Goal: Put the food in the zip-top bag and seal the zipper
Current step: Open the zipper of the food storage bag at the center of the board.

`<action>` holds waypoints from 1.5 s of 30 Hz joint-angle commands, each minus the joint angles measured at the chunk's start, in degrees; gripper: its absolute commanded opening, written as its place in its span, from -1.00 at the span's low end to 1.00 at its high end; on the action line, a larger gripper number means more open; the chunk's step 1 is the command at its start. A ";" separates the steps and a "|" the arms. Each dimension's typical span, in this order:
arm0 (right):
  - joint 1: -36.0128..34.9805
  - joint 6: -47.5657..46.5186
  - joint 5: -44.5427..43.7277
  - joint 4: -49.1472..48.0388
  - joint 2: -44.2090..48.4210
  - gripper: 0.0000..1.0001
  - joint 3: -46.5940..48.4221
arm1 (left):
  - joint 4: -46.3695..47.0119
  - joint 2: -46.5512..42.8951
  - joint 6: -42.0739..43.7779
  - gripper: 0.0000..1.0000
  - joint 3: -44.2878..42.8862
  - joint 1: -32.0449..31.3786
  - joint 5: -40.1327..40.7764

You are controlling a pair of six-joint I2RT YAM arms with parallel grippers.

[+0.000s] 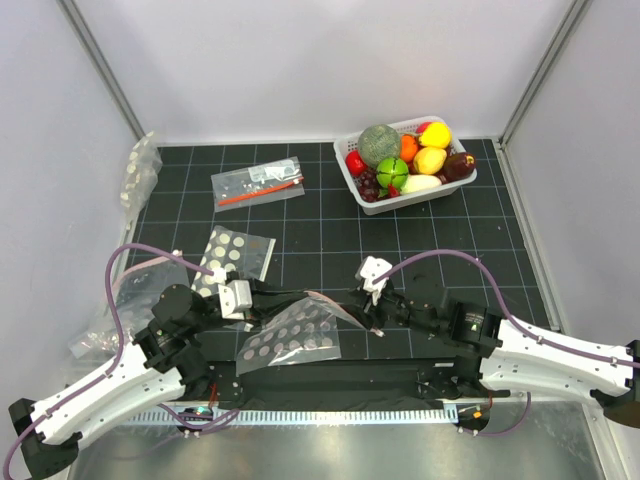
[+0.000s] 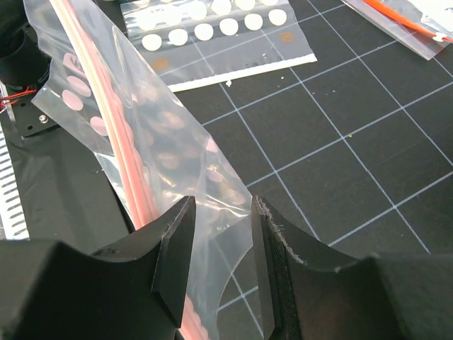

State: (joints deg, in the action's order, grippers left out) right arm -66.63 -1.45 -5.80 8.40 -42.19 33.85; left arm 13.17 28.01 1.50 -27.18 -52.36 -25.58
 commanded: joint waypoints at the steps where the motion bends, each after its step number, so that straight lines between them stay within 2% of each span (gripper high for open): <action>1: -0.17 -0.48 1.49 -2.34 0.45 -0.12 2.72 | 3.18 -0.41 -0.53 -0.99 -0.07 0.15 -0.87; 7: -0.25 -0.57 3.60 -3.13 1.50 -0.12 2.19 | 3.18 0.03 -0.62 -1.00 -0.15 0.15 -1.05; 18: -0.08 -0.22 4.84 -5.85 11.34 -0.12 -1.15 | 3.27 0.20 -0.53 -0.99 -0.42 0.15 -1.93; 32: -0.17 -0.30 2.82 -4.71 4.23 -0.15 0.78 | 3.53 0.03 -0.97 -1.00 -0.33 0.15 -2.54; 41: -0.08 -0.39 3.43 -4.45 3.61 -0.18 1.13 | 3.44 -0.06 -1.23 -1.00 -0.33 0.15 -2.28; 45: -0.08 -0.30 5.10 -5.33 6.15 -0.18 0.17 | 3.35 0.11 -1.15 -1.00 -0.33 0.15 -2.28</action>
State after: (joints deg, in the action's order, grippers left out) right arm -66.63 -1.56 -1.91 5.67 -38.20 33.41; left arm 13.52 28.16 0.49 -27.18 -52.36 -27.22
